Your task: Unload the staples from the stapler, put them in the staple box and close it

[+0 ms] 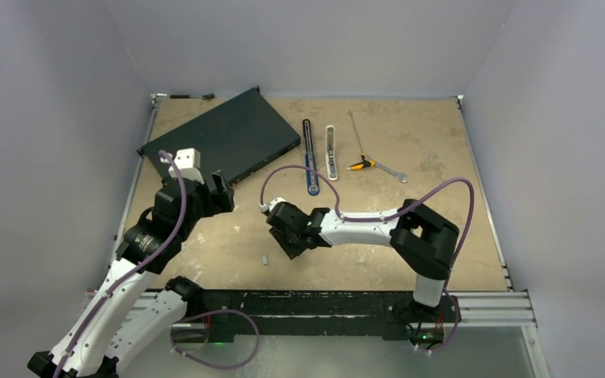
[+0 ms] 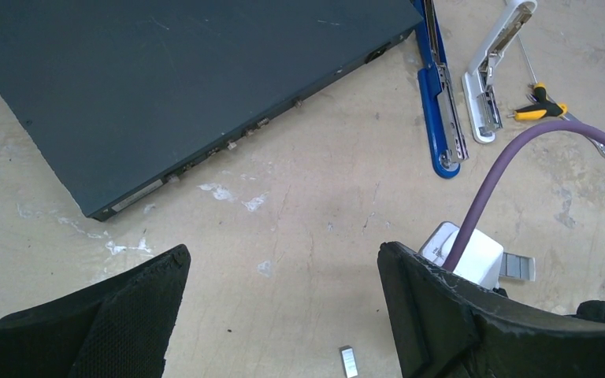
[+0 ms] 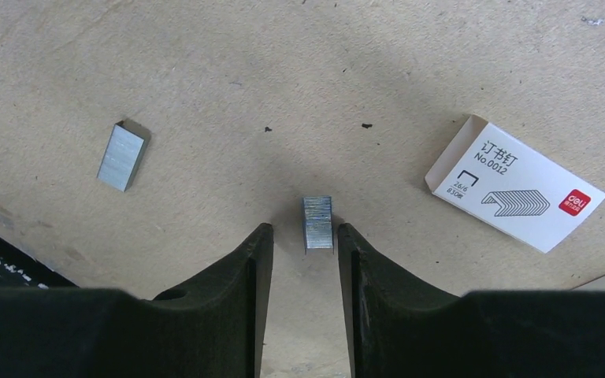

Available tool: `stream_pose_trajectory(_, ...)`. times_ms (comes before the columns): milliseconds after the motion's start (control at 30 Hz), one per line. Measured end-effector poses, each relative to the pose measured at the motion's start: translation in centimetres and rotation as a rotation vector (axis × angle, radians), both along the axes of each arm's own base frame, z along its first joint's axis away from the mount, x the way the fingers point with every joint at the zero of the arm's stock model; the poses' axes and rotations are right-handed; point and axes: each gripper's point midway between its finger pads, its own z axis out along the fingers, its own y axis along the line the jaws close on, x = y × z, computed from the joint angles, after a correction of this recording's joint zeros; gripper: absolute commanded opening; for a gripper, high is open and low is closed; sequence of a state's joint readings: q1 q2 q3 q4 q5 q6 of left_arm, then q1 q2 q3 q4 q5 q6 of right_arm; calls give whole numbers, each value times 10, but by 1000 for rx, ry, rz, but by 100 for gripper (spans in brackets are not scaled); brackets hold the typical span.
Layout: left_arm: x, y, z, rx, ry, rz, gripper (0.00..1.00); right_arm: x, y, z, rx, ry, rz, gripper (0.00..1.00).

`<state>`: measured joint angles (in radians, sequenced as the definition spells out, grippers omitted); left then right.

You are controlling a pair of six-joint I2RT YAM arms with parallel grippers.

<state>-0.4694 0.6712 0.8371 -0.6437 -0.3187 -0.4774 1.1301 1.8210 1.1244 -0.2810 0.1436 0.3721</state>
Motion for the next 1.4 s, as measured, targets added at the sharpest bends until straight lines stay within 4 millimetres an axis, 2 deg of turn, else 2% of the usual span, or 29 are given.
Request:
stream_pose_trajectory(167, 0, 1, 0, 0, 0, 3, 88, 0, -1, 0, -3, -1, -2, 31)
stream_pose_trajectory(433, 1, 0, 1, -6, -7, 0, 88, 0, -1, 0, -3, -1, -2, 14)
stream_pose_trajectory(700, 2, -2, 2, -10, -10, -6, 88, -2, 0, 1, 12, 14, -33, 14)
stream_pose_trajectory(833, 1, -2, 2, -11, -9, -10, 87, -2, -7, 8, 33, 24, -80, 14)
stream_pose_trajectory(933, 1, -3, 2, -11, -8, -13, 87, 6, -19, 20, 58, 23, -154, 15)
stream_pose_trajectory(1067, 1, -3, 1, -11, -6, -14, 87, 29, -47, 34, 81, -6, -307, 15)
stream_pose_trajectory(1233, 2, -3, 1, -11, -3, -13, 87, 51, -92, 36, 43, -19, -509, 15)
stream_pose_trajectory(1400, 2, -3, 1, -10, -2, -12, 87, 55, -122, 36, 13, -17, -634, 15)
